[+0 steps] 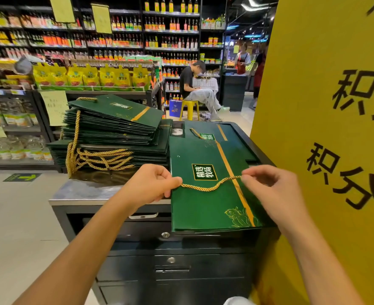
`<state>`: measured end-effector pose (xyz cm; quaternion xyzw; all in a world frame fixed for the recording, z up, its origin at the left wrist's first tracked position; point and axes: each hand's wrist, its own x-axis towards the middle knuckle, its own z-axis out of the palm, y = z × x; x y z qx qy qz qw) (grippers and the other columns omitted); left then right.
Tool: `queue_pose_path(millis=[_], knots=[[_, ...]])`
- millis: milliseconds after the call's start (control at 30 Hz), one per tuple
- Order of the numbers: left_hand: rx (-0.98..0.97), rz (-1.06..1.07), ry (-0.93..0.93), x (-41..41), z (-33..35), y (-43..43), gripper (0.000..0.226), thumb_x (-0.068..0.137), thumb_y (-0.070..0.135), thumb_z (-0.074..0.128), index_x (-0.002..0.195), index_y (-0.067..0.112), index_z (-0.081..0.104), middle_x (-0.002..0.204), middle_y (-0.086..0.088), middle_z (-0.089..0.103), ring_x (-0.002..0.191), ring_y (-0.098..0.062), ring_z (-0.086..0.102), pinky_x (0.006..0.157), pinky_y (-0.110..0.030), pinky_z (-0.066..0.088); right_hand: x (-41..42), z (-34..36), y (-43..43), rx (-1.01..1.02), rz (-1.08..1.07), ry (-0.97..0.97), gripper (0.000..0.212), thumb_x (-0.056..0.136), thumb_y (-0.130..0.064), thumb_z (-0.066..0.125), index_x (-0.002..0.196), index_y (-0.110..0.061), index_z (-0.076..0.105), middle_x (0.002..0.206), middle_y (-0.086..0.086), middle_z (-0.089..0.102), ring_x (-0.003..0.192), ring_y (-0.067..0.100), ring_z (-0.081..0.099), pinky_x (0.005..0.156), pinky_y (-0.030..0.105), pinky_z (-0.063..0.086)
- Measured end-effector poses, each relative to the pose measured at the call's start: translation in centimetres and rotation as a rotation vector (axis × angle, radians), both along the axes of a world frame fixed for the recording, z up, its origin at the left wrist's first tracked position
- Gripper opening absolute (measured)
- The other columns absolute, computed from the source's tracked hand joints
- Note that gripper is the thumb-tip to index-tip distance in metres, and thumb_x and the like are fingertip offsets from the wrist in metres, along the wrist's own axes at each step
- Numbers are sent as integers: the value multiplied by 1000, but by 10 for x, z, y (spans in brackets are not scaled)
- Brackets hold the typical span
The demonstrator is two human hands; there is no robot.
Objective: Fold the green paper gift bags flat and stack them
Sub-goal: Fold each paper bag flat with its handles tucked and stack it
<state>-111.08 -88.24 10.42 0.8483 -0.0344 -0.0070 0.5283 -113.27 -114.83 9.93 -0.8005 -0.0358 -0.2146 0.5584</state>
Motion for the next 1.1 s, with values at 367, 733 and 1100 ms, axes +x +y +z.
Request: queue_pose_path(millis=[367,733,1100], knots=[[47,-56,-41,1,-5,6,34,93,32,71,86,0,63,55,-2,60,44,-9,43,46,-16,38,78,40,55,-35,328,113,25,85,2,66,94,-18,78,79,9,63,71,11,64,67,25,59],[-6,-85,0,12,-7,9,14,95,19,68,97,5,66,68,-3,55,48,-11,45,43,-18,35,114,12,75,-96,480,141,12,88,-9,75,96,-8,66,84,13,77,67,13,67,73,22,54],[110,18,-154,30,-10,9,6,93,16,69,99,17,69,67,1,66,44,-7,51,45,-17,41,112,6,66,0,573,242,6,89,-8,75,95,-11,76,79,11,71,65,13,61,69,22,51]])
